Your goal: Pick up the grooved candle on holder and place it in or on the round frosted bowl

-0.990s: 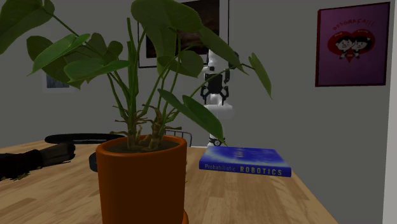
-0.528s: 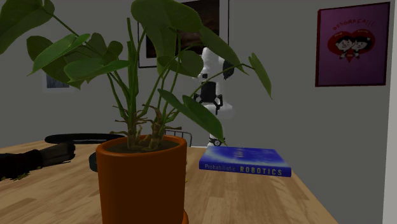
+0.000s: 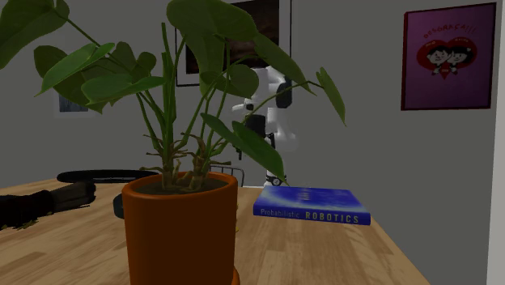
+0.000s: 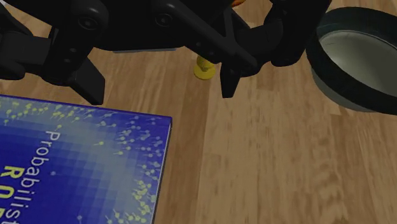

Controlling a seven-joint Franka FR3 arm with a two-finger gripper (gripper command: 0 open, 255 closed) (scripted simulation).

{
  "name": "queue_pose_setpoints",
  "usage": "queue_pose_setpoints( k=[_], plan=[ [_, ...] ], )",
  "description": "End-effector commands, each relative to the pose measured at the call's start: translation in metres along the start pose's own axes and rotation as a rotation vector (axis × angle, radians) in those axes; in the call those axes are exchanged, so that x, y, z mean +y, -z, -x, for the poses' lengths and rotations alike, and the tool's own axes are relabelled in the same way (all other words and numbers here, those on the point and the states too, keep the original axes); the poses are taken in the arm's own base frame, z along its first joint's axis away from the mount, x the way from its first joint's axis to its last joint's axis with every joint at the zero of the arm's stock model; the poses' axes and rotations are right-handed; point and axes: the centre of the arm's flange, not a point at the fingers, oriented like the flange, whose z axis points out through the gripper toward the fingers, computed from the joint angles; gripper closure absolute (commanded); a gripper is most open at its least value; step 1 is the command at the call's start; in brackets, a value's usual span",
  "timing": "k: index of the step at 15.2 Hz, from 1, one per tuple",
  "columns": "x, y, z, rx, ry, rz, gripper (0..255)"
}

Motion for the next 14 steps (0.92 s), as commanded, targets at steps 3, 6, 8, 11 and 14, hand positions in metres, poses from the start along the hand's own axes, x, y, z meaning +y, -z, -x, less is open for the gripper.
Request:
queue_pose_setpoints(
  k=[3,6,8,11,14],
  plan=[
    [0.019,-0.033,-0.036,0.028,0.021,0.001,0],
    [0.032,-0.055,-0.063,0.048,0.036,0.001,0],
    [0.041,-0.069,-0.082,0.062,0.046,0.0,0],
    [0.053,-0.09,-0.109,0.081,0.061,0.0,0],
    [0.053,-0.106,-0.111,0.081,0.061,0.0,0]
  ],
)
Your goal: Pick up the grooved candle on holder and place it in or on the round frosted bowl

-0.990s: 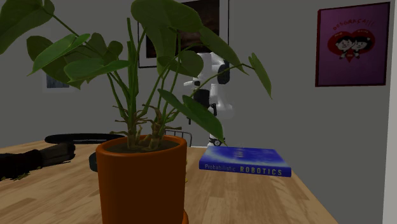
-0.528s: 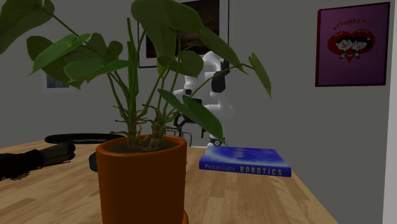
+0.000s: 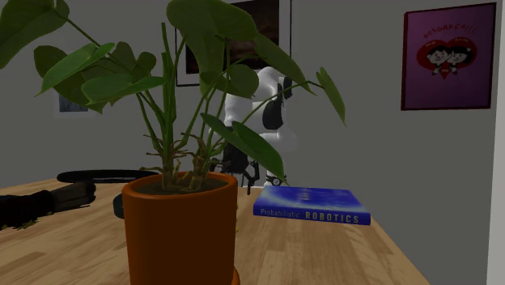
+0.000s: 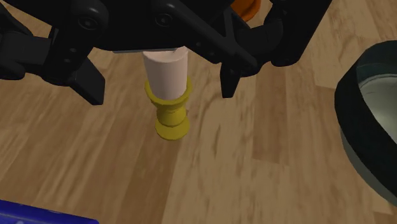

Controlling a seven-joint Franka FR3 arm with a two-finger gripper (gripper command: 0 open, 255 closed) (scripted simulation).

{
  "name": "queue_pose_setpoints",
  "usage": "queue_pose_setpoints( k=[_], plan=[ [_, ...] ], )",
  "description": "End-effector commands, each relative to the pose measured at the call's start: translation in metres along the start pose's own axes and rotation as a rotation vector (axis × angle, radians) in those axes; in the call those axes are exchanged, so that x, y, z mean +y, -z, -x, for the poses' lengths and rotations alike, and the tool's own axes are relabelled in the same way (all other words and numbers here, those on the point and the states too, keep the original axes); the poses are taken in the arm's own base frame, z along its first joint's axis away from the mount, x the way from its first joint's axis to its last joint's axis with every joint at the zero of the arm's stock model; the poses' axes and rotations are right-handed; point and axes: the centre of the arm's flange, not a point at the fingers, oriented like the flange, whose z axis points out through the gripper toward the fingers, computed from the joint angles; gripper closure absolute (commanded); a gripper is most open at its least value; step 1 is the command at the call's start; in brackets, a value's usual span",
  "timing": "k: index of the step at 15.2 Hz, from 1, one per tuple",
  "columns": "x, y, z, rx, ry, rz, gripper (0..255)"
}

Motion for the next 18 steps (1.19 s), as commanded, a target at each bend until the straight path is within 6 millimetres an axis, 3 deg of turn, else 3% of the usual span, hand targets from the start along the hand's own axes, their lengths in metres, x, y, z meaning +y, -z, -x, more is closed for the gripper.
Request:
queue_pose_setpoints(
  k=[1,5,13,14,18],
  plan=[
    [0.001,-0.011,-0.001,0.001,0.001,0.0,0],
    [0.001,-0.03,-0.001,0.001,0.001,0.0,0],
    [0.001,-0.03,-0.001,0.001,0.001,0.0,0],
    [0.001,-0.03,-0.001,0.001,0.001,0.0,255],
    [0.001,-0.03,-0.001,0.001,0.001,0.0,255]
  ],
)
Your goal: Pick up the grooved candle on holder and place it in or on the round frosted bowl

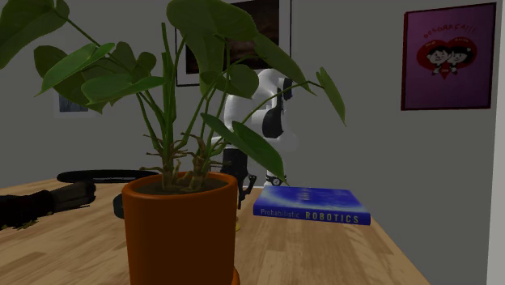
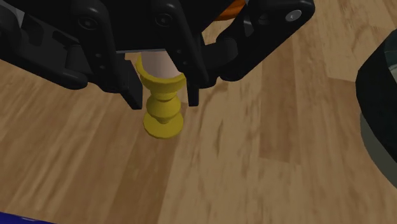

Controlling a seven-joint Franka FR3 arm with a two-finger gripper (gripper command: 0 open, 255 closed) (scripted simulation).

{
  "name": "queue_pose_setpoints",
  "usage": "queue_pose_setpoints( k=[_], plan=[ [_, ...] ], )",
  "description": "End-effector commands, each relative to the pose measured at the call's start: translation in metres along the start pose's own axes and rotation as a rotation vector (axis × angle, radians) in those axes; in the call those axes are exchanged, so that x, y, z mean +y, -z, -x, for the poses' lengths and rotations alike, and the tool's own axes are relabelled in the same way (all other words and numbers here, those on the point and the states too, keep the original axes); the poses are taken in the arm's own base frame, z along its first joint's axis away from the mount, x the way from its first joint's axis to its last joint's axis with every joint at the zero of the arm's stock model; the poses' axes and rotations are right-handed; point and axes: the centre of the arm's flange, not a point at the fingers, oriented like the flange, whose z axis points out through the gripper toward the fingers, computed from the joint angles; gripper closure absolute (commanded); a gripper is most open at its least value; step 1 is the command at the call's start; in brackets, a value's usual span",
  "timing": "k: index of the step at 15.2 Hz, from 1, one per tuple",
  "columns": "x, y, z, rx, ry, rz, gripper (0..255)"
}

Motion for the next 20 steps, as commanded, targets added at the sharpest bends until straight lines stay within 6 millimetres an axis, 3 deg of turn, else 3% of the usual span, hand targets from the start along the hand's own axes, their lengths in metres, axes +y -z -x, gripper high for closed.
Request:
queue_pose_setpoints(
  k=[1,5,20],
  plan=[
    [0.001,-0.001,0.0,-0.001,-0.001,0.0,255],
    [0.001,-0.001,0.001,-0.001,-0.001,0.0,255],
    [0.006,0.077,-0.015,-0.001,-0.001,0.0,255]
  ],
)
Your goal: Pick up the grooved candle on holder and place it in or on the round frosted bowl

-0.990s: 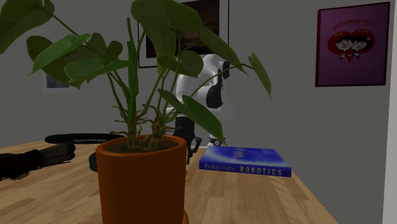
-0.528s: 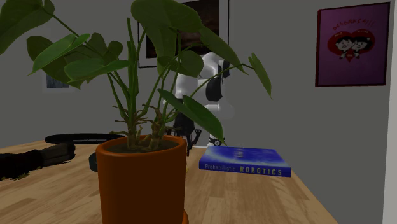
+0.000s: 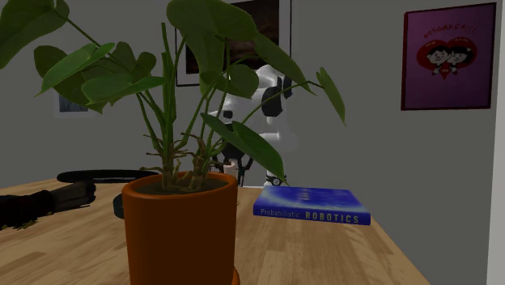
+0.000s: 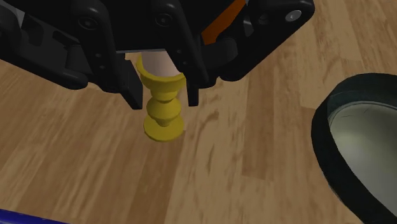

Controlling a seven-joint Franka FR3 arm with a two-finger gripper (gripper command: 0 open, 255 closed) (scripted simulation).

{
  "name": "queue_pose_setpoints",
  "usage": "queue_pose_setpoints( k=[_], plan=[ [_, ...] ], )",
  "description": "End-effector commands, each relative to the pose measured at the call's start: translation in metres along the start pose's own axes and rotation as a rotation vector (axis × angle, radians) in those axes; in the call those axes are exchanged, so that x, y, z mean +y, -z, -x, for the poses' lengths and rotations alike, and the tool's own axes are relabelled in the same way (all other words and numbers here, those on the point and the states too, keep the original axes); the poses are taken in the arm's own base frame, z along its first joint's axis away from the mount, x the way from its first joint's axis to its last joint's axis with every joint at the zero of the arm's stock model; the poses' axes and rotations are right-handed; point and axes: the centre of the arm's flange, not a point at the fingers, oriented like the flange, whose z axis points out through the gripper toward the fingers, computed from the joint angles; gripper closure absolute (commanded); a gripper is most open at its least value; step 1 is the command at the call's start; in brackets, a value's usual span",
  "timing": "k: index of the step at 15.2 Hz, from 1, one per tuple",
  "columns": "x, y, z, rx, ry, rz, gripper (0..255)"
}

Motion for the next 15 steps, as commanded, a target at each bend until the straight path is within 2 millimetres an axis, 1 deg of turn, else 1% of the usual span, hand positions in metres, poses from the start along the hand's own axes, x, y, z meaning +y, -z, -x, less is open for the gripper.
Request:
queue_pose_setpoints(
  k=[1,15],
  plan=[
    [0.0,0.011,-0.002,-0.001,0.0,0.0,255],
    [0.005,0.083,-0.016,-0.001,0.0,0.0,255]
  ],
)
